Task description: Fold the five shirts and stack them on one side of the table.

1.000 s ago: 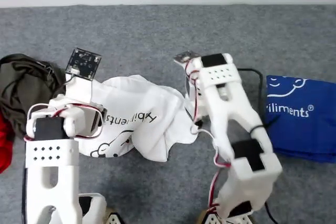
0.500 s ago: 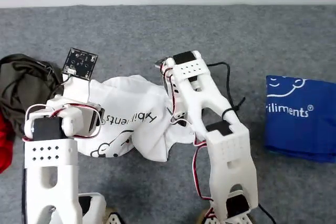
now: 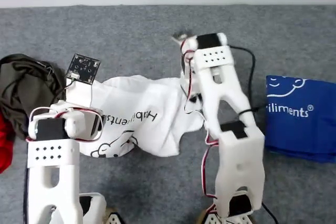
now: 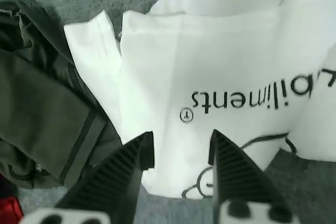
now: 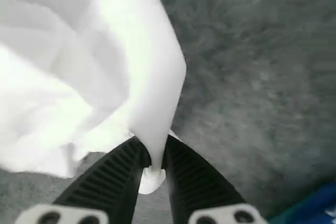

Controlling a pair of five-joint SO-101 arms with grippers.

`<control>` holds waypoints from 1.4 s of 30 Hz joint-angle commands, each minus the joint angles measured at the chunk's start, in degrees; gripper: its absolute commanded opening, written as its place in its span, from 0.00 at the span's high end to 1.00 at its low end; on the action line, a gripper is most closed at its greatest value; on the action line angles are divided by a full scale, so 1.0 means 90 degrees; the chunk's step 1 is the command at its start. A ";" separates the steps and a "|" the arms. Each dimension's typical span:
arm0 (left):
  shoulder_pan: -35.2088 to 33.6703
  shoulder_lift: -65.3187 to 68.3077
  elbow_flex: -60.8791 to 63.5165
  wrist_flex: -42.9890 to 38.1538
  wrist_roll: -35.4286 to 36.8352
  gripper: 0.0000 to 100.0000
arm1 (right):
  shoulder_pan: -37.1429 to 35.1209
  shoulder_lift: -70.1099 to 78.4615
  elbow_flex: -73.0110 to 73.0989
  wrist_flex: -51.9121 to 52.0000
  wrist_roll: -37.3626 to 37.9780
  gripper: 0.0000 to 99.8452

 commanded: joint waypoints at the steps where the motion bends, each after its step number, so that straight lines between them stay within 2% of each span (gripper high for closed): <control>1: 0.0293 0.0039 -0.0112 -0.0352 -0.0039 0.82 | 0.0269 -0.1060 -0.0303 0.0269 0.0107 0.99; 4: 0.0811 0.0049 -0.0112 -0.0625 0.0029 0.82 | 0.0376 -0.1197 -0.0127 0.0269 0.0107 0.99; 8: 0.1475 0.0156 -0.0122 -0.1211 0.0527 0.82 | 0.0493 -0.1187 0.0332 0.0259 0.0088 0.99; 14: 0.2247 0.1387 -0.0874 -0.1387 0.0537 0.82 | 0.0650 -0.1597 0.0449 0.0269 0.0068 0.99; 19: 0.2862 0.2383 -0.2085 -0.1133 0.0537 0.82 | 0.0786 -0.1832 0.0488 0.0259 0.0107 0.99; 23: 0.3292 0.3194 -0.2886 -0.1094 0.0547 0.76 | 0.0933 -0.1665 0.0488 0.0259 0.0107 0.99; 27: 0.3702 0.3790 -0.3541 -0.0654 0.0547 0.75 | 0.0962 -0.1490 0.0488 0.0259 0.0107 0.99; 31: 0.3976 0.3937 -0.4088 -0.0186 0.0547 0.75 | 0.0952 -0.1451 0.0488 0.0259 0.0107 0.99; 37: 0.3995 0.3927 -0.4957 0.0527 0.0537 0.75 | 0.0962 -0.1421 0.0488 0.0259 0.0107 0.99; 42: 0.4298 0.4005 -0.5162 0.0713 0.0527 0.75 | 0.0962 -0.1128 0.0488 0.0259 0.0088 0.99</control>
